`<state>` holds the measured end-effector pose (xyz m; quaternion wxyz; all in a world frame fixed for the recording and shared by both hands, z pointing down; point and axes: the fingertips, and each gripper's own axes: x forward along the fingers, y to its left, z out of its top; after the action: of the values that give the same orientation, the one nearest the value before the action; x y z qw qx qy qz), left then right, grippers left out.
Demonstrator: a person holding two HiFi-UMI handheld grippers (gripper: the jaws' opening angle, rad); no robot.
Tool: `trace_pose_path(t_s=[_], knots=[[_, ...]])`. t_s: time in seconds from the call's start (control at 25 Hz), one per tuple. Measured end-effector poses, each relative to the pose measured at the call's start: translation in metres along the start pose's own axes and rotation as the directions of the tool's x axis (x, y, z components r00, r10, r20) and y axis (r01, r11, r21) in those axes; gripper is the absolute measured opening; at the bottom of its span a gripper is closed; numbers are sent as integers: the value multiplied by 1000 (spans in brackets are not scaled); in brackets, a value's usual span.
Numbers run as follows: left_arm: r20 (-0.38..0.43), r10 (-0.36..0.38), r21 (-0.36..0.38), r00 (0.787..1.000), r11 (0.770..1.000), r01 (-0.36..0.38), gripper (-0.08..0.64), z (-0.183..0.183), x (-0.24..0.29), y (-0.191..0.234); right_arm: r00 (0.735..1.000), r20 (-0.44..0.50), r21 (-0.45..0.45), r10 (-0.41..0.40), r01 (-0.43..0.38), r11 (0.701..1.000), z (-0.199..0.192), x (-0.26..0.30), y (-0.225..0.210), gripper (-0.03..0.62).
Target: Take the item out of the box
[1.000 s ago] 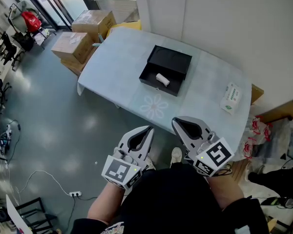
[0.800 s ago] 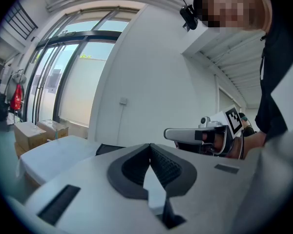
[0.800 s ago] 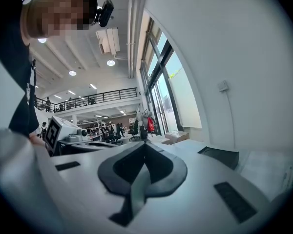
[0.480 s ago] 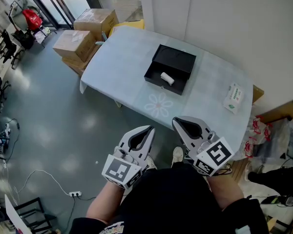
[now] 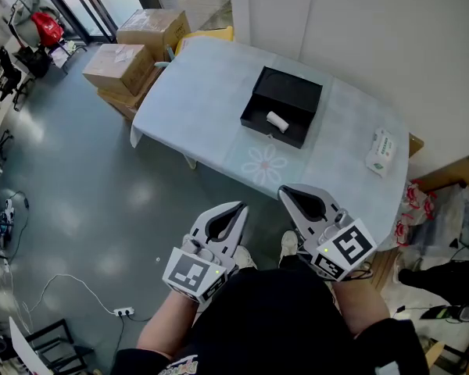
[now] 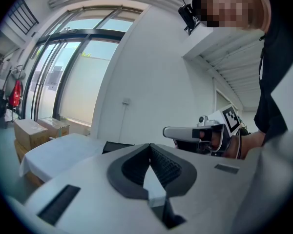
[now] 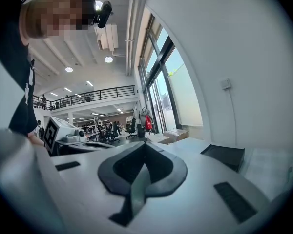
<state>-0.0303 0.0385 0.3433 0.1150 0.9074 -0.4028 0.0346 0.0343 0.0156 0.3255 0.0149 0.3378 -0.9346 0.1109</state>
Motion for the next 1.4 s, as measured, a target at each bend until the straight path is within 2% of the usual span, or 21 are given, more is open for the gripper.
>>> trace_pose_path(t_s=[0.4,0.68,0.92,1.4], knots=[[14,-26,-14,1000,1000,26,9,0,-27,32,1000,-15,-8,-22,22,1000,-4,39,23,9],[-3,9,-7,1000,1000,-9,9,-1,-32,50,1000,-23,-22,-16,16,1000,-5,54,25,9],[-1,18,-4,1000,1000,-18,9,0,-16,57,999,-31,-21,-11,10,1000,-5,63,2,9],[0,35,-34,999,999,-35,9,4,45,60,997,-74,-17,16,-18,1000,-3,81,-74,9]])
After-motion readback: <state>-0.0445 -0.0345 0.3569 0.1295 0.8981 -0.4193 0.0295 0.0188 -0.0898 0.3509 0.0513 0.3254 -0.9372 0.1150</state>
